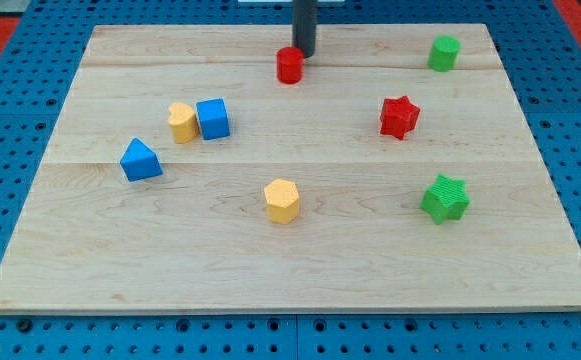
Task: Move red circle closer to blue cube
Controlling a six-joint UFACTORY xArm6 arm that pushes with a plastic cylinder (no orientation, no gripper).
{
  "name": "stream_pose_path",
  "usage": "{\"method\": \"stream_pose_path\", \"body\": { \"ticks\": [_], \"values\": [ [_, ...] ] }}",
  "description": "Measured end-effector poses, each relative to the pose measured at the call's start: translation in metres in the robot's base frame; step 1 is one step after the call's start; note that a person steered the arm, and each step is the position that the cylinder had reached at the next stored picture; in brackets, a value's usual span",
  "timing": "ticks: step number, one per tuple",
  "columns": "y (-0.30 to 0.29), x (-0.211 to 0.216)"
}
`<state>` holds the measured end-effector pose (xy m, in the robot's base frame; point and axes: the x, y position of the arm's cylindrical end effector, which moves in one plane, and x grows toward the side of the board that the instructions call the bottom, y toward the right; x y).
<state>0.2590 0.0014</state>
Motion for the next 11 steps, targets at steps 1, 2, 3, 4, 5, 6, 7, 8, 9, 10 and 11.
{"method": "stream_pose_path", "body": {
  "ticks": [1,2,3,4,5,6,7,8,9,10,11],
  "values": [
    [-0.023,0.025],
    [-0.027,0.051],
    [0.016,0.071],
    [0.020,0.097],
    [-0.015,0.104],
    [-0.018,0.101],
    [-0.014,0.083],
    [-0.015,0.067],
    [-0.009,0.054],
    [0.010,0.049],
    [0.016,0.112]
  ]
}}
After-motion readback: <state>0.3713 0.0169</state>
